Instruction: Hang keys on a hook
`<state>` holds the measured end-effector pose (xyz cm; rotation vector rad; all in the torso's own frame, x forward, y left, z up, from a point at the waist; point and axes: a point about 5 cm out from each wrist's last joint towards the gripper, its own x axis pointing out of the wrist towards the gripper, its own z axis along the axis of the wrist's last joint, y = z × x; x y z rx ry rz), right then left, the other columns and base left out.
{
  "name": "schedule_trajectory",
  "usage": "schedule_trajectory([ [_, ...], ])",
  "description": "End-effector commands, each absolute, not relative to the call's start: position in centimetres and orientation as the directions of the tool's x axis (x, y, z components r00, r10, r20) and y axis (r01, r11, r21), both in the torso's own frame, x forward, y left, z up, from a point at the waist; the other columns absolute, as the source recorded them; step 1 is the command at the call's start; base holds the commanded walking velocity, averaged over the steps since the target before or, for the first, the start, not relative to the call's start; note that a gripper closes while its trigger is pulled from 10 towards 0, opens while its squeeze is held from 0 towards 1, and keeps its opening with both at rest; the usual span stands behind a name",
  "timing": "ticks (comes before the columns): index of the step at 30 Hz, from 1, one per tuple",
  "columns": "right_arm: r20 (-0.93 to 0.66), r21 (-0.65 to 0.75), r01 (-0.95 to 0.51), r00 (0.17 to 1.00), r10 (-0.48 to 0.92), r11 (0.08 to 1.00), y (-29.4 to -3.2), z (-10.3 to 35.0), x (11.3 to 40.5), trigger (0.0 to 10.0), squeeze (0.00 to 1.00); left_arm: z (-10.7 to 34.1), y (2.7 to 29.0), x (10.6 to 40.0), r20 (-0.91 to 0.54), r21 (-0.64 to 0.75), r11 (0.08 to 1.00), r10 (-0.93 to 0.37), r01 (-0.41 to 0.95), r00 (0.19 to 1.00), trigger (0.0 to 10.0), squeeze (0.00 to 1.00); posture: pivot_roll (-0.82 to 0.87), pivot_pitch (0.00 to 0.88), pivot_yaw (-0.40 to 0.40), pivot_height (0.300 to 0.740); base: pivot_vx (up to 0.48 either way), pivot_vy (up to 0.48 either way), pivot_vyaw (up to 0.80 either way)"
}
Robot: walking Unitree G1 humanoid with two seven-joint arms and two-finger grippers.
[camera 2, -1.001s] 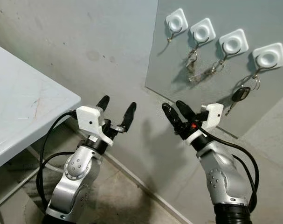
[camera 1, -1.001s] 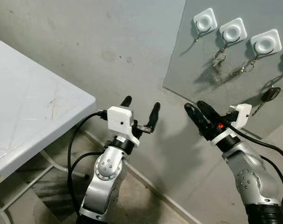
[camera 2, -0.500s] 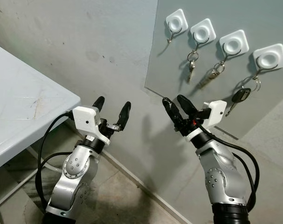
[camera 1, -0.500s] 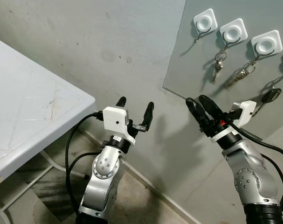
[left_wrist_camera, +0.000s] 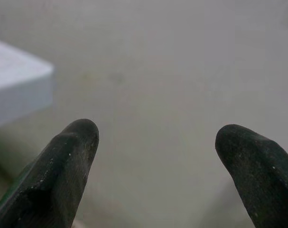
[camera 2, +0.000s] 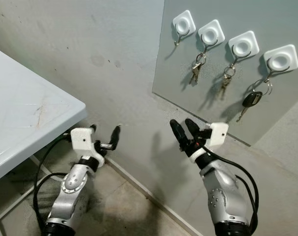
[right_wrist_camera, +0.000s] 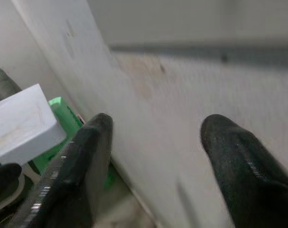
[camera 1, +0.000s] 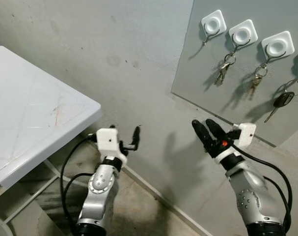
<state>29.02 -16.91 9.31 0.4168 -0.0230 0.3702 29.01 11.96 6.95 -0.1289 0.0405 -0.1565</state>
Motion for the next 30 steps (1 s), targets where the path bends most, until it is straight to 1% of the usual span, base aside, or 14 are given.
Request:
schedule_trajectory([
  [1,0.032,0.411,-0.302,0.948,0.317,0.860,-17.3,7.4,28.5,10.0,1.00,5.5,12.5,29.0,-0.078,-0.125,0.985,-0.126,0.115,0.989,10.0,0.00,-0.08,0.027,-0.038,0.740,0.000,0.000,0.00],
  [3,0.020,0.399,-0.299,0.948,0.317,0.867,-17.3,7.1,28.5,10.0,1.00,5.3,12.7,29.1,-0.088,-0.130,0.986,-0.121,0.109,0.989,10.0,0.00,-0.08,0.022,-0.036,0.740,0.000,0.000,0.00],
  [5,-0.025,0.398,-0.252,0.958,0.285,0.882,-17.6,5.8,28.3,10.0,1.00,4.2,12.9,29.1,-0.141,-0.124,0.988,-0.114,0.096,0.983,10.0,0.00,-0.08,0.019,-0.032,0.740,0.000,0.000,0.00],
  [7,-0.042,0.381,-0.238,0.961,0.274,0.893,-17.7,5.3,28.2,10.0,1.00,3.8,12.9,29.1,-0.152,-0.107,0.989,-0.117,0.101,0.981,10.0,0.00,-0.08,0.021,-0.030,0.740,0.000,0.000,0.00],
  [9,-0.093,0.356,-0.214,0.961,0.262,0.910,-18.0,4.0,27.8,10.0,1.00,2.7,13.1,29.0,-0.201,-0.060,0.992,-0.124,0.115,0.972,10.0,0.00,-0.08,0.020,-0.025,0.740,0.000,0.000,0.00],
  [13,-0.123,0.347,-0.195,0.960,0.251,0.917,-18.3,3.1,27.5,10.0,1.00,2.3,13.3,29.1,-0.215,-0.056,0.992,-0.121,0.111,0.969,10.0,0.00,-0.08,0.020,-0.022,0.740,0.000,0.000,0.00],
  [17,-0.168,0.309,-0.151,0.963,0.210,0.939,-18.8,1.9,27.1,10.0,1.00,1.9,13.7,29.2,-0.225,-0.046,0.995,-0.098,0.090,0.969,10.0,0.00,-0.08,0.020,-0.016,0.740,0.000,0.000,0.00],
  [20,-0.181,0.303,-0.144,0.962,0.205,0.942,-18.8,1.2,26.7,10.0,1.00,1.5,13.9,29.0,-0.232,-0.014,0.995,-0.095,0.094,0.968,10.0,0.00,-0.09,0.015,-0.014,0.740,0.000,0.000,0.00],
  [24,-0.185,0.282,-0.127,0.965,0.184,0.951,-18.9,1.1,26.6,10.0,1.00,1.6,13.7,28.9,-0.211,-0.045,0.995,-0.102,0.095,0.972,10.0,0.00,-0.09,0.011,-0.015,0.740,0.000,0.000,0.00],
  [25,-0.175,0.277,-0.125,0.968,0.178,0.953,-18.9,1.1,26.7,10.0,0.00,1.6,13.7,28.9,-0.195,-0.078,0.992,-0.114,0.101,0.974,10.0,0.00,-0.09,0.003,-0.015,0.740,0.000,0.000,0.00],
  [30,-0.142,0.274,-0.117,0.977,0.160,0.955,-18.9,1.6,26.8,10.0,0.00,1.9,13.7,28.8,-0.156,-0.134,0.985,-0.127,0.106,0.980,10.0,0.00,-0.09,0.000,-0.015,0.740,0.000,0.000,0.00],
])
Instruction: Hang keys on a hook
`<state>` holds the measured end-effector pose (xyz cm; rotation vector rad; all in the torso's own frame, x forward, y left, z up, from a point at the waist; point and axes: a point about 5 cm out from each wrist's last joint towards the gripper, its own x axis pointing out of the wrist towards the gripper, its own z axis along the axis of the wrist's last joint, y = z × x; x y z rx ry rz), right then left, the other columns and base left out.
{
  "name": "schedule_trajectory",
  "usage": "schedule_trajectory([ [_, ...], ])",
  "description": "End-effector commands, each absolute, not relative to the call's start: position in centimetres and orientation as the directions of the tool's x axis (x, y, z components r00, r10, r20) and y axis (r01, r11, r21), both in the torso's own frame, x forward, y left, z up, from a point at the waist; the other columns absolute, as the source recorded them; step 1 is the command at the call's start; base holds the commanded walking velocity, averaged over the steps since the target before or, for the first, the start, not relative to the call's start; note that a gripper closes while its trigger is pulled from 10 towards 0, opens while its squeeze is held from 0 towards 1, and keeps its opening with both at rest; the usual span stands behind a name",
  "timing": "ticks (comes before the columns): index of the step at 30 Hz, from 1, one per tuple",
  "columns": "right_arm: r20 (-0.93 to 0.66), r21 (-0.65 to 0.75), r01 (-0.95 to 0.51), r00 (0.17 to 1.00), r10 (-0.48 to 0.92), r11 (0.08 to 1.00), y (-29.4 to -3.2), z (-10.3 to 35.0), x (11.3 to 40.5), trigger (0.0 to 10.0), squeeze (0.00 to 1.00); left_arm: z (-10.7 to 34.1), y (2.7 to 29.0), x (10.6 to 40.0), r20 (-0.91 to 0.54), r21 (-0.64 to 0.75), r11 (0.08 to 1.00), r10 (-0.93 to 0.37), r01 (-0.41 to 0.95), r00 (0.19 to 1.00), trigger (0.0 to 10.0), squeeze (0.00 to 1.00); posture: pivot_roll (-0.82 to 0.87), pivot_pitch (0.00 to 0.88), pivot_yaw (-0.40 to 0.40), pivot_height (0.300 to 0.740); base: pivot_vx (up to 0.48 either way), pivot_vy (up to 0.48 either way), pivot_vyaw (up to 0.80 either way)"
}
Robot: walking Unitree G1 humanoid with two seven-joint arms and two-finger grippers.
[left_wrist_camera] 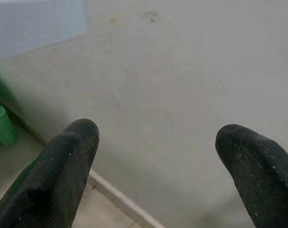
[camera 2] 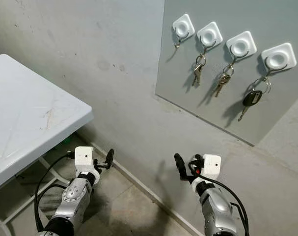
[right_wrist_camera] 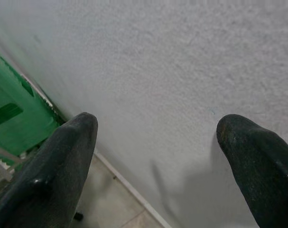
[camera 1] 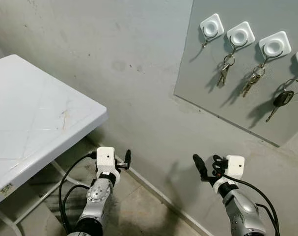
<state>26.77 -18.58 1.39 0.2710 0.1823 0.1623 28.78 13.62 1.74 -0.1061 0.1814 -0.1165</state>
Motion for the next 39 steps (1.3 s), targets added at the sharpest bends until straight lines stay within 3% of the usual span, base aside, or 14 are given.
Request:
schedule_trajectory([
  [1,-0.128,0.270,-0.116,0.980,0.155,0.956,-18.8,1.8,26.7,10.0,0.00,2.0,13.8,28.7,-0.146,-0.142,0.984,-0.126,0.106,0.981,10.0,0.00,-0.09,0.000,-0.015,0.740,0.000,0.000,0.00],
  [9,-0.043,0.189,-0.132,0.989,0.143,0.973,-18.2,3.5,26.2,10.0,0.00,3.6,13.4,28.5,-0.039,-0.213,0.970,-0.127,0.115,0.991,10.0,0.00,-0.10,0.000,-0.011,0.740,0.000,0.000,0.00],
  [19,0.100,0.133,-0.149,0.986,0.136,0.980,-17.7,8.0,27.6,10.0,0.00,8.5,12.7,29.6,0.137,-0.152,0.968,-0.178,0.198,0.974,10.0,0.00,-0.10,0.000,-0.011,0.740,0.000,0.000,0.00],
  [39,0.136,0.100,-0.133,0.984,0.119,0.986,-17.2,10.5,27.2,10.0,0.00,11.5,13.1,29.2,0.185,-0.188,0.962,-0.162,0.197,0.969,10.0,0.00,-0.10,0.000,-0.008,0.740,0.000,0.000,0.00],
])
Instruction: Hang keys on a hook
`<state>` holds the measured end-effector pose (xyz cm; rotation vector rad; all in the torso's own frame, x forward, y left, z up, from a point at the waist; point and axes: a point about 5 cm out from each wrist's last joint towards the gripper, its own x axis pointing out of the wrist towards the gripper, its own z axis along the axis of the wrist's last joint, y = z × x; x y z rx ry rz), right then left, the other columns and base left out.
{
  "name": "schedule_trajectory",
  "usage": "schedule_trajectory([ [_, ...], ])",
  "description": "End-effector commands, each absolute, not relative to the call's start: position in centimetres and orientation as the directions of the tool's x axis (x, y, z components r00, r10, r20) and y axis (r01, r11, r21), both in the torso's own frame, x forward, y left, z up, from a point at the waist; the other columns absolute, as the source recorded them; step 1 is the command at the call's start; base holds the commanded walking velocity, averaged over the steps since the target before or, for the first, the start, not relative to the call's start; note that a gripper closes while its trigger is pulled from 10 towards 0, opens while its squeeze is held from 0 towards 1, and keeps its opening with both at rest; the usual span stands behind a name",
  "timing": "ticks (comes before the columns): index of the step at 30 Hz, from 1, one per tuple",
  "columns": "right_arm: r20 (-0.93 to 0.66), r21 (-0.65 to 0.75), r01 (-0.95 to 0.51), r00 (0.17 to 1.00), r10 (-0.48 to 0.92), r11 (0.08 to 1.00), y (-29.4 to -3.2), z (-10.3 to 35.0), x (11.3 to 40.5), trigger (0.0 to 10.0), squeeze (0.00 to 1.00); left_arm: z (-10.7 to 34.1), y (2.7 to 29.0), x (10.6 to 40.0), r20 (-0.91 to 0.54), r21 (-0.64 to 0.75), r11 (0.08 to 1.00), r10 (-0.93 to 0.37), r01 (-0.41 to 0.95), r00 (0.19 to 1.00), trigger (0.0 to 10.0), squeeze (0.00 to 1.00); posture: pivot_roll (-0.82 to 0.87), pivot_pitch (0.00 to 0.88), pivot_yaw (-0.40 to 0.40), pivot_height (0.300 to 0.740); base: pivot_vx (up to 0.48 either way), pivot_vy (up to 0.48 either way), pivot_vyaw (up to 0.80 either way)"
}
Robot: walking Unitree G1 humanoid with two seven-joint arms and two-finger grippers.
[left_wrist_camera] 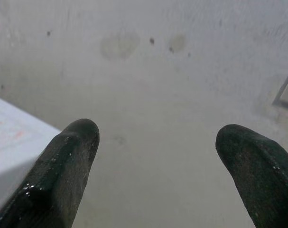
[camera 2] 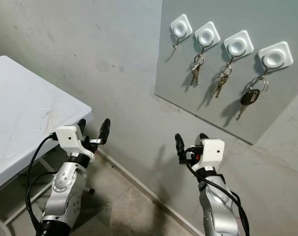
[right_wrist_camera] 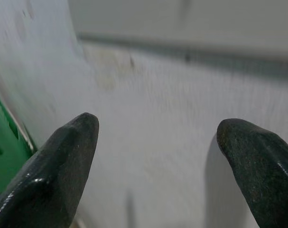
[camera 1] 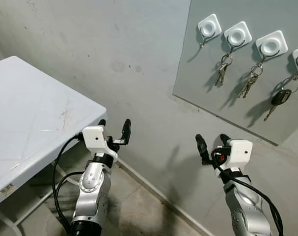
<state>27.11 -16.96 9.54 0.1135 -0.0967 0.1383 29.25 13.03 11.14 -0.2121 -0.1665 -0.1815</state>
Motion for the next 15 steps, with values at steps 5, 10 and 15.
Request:
schedule_trajectory([
  [5,0.159,0.093,-0.134,0.980,0.118,0.987,-17.5,11.4,27.2,10.0,0.00,12.1,13.6,28.9,0.206,-0.190,0.959,-0.172,0.212,0.963,10.0,0.00,-0.10,0.000,-0.005,0.740,0.000,0.000,0.00],
  [10,0.166,0.069,-0.118,0.980,0.106,0.991,-17.9,12.1,27.2,10.0,0.00,12.5,13.8,28.9,0.201,-0.178,0.961,-0.176,0.213,0.964,10.0,0.00,-0.10,0.000,-0.004,0.740,0.000,0.000,0.00],
  [15,0.181,0.047,-0.128,0.976,0.118,0.991,-17.8,12.8,27.3,10.0,0.00,12.8,13.6,28.8,0.204,-0.168,0.960,-0.189,0.225,0.961,10.0,0.00,-0.10,0.000,-0.005,0.740,0.000,0.000,0.00],
])
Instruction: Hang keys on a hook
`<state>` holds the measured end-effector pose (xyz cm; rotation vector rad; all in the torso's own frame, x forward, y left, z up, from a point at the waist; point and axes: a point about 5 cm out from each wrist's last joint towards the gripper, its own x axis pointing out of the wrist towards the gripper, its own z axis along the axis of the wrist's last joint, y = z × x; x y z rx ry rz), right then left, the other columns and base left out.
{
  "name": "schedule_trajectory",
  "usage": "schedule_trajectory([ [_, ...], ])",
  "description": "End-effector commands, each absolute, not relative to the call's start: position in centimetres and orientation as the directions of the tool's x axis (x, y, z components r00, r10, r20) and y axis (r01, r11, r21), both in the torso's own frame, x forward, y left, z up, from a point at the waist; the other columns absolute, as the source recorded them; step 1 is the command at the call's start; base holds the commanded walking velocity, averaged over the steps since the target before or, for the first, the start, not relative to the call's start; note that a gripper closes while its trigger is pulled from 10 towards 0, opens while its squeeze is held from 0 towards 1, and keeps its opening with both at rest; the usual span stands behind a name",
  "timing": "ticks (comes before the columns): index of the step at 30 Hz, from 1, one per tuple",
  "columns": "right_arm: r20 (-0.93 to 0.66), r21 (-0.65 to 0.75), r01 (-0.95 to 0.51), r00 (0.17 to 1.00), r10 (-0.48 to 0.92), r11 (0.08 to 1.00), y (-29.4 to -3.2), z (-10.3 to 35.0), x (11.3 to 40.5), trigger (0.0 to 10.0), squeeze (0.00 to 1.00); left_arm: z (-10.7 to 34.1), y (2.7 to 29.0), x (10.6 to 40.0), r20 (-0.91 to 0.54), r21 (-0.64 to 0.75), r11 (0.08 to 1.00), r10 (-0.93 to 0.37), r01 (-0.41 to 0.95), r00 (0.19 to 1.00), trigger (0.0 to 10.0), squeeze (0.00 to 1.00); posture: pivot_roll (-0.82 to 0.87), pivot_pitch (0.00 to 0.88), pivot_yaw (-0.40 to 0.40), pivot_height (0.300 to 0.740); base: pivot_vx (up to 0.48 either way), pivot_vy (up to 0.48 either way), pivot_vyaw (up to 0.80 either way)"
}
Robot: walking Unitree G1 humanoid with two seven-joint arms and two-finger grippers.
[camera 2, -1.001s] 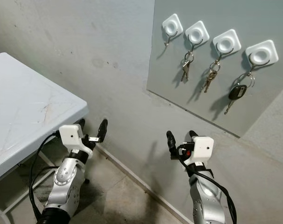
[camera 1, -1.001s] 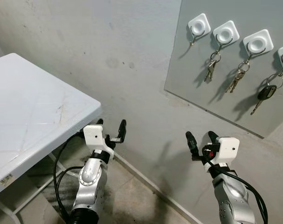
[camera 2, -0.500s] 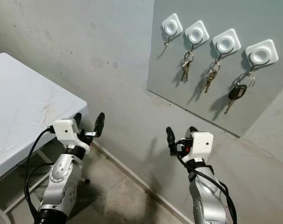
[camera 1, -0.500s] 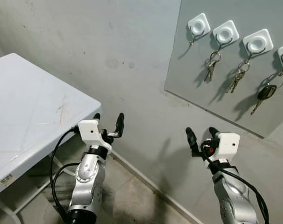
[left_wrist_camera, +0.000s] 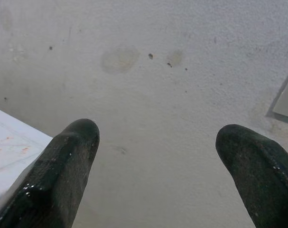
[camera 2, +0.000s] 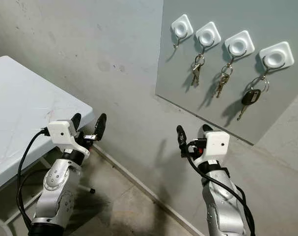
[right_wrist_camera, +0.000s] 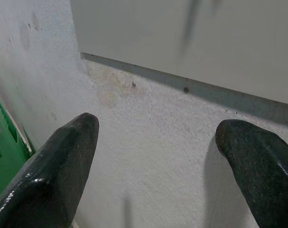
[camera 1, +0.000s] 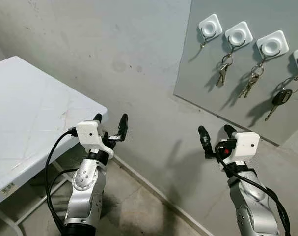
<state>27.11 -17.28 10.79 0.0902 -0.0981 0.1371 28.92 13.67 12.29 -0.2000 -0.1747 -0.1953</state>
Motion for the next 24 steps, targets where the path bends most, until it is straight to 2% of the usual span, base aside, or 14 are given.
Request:
schedule_trajectory([
  [1,0.176,0.046,-0.119,0.978,0.109,0.992,-17.9,12.8,27.2,10.0,0.00,12.5,13.8,28.7,0.189,-0.179,0.961,-0.175,0.209,0.966,10.0,0.00,-0.11,0.000,-0.003,0.740,0.000,0.000,0.00],
  [3,0.177,0.042,-0.118,0.978,0.109,0.992,-17.9,12.9,27.3,10.0,0.00,12.5,13.8,28.8,0.186,-0.176,0.962,-0.178,0.211,0.966,10.0,0.00,-0.11,0.000,-0.007,0.740,0.000,0.000,0.00],
  [12,0.181,0.034,-0.129,0.976,0.121,0.991,-18.1,13.3,27.0,10.0,0.00,12.8,13.9,28.8,0.194,-0.174,0.960,-0.185,0.220,0.963,10.0,0.00,-0.11,0.000,-0.008,0.740,0.000,0.000,0.79],
  [24,0.142,0.061,-0.171,0.977,0.161,0.983,-17.8,12.6,26.6,10.0,0.00,12.7,13.4,28.6,0.185,-0.183,0.960,-0.177,0.211,0.967,10.0,0.00,-0.10,0.000,-0.023,0.740,0.000,0.000,0.00],
])
